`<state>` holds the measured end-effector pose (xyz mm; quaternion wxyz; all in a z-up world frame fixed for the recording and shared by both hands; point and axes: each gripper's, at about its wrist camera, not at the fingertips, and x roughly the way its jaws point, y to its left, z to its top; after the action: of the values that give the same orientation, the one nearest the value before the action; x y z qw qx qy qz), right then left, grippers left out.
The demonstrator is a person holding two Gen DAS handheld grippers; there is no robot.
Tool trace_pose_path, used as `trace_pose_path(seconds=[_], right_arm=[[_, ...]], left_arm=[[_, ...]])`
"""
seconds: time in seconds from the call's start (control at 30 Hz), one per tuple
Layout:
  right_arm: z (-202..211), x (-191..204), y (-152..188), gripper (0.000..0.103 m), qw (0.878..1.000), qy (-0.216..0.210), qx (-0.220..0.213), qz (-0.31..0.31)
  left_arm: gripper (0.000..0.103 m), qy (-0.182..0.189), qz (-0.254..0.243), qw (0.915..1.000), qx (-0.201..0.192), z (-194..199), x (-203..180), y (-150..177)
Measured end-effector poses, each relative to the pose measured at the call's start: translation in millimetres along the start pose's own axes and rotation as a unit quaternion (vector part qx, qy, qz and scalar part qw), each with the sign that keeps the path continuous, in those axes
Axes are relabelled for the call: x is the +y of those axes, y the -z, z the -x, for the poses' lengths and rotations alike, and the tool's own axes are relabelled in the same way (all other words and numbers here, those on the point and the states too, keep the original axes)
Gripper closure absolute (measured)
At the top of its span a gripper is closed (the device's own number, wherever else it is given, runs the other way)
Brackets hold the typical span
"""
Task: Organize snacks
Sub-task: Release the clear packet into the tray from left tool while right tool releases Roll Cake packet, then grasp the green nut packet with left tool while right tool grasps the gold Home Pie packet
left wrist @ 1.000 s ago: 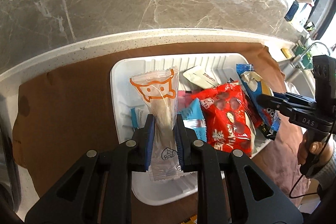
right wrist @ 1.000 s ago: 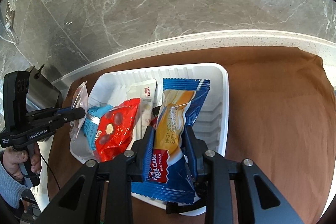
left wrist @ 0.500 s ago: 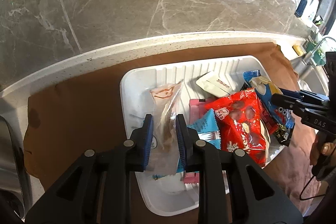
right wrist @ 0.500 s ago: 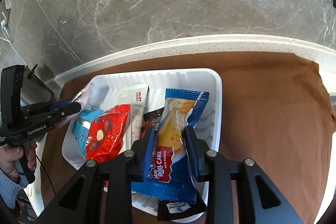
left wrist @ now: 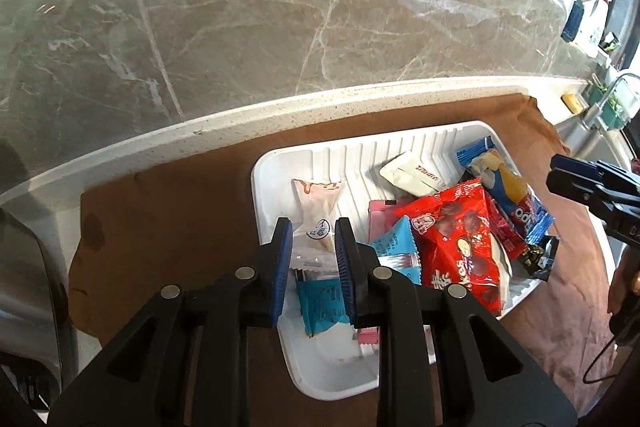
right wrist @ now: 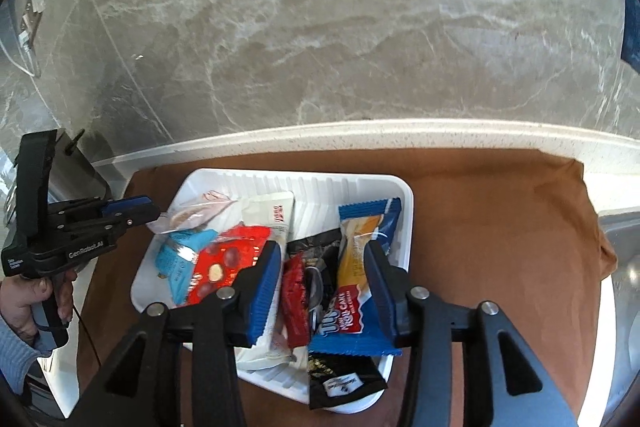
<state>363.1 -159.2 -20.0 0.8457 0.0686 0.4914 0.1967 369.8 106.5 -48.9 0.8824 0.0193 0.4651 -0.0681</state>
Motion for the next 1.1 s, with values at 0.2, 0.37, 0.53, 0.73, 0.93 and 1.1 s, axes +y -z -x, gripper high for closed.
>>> trace_pose_path(seconds=[0.2, 0.37, 0.53, 0.73, 0.93, 1.1], right_arm=[[30, 24, 15, 0.053, 1.0, -0.013, -0.007, 0.024], [51, 46, 47, 0.051, 0.998, -0.02, 0.012, 0.055], [55, 62, 93, 0.05, 0.995, -0.036, 0.062, 0.063], [43, 68, 146, 0.05, 0.989, -0.032, 0.126, 0.071], [36, 74, 175, 0.05, 0.985, -0.032, 0.157, 0.071], [40, 82, 186, 0.05, 0.985, -0.024, 0.154, 0.081]], left_arm=[[0.083, 0.007, 0.024, 0.9994, -0.021, 43, 8, 15], [0.082, 0.022, 0.044, 0.9986, -0.021, 77, 7, 49], [0.075, 0.044, 0.052, 0.9976, 0.011, 92, -4, 100], [0.075, 0.096, 0.065, 0.9901, 0.08, 90, -22, 169], [0.075, 0.14, 0.042, 0.9841, 0.101, 97, -46, 210], [0.075, 0.154, 0.004, 0.9825, 0.104, 101, -69, 223]])
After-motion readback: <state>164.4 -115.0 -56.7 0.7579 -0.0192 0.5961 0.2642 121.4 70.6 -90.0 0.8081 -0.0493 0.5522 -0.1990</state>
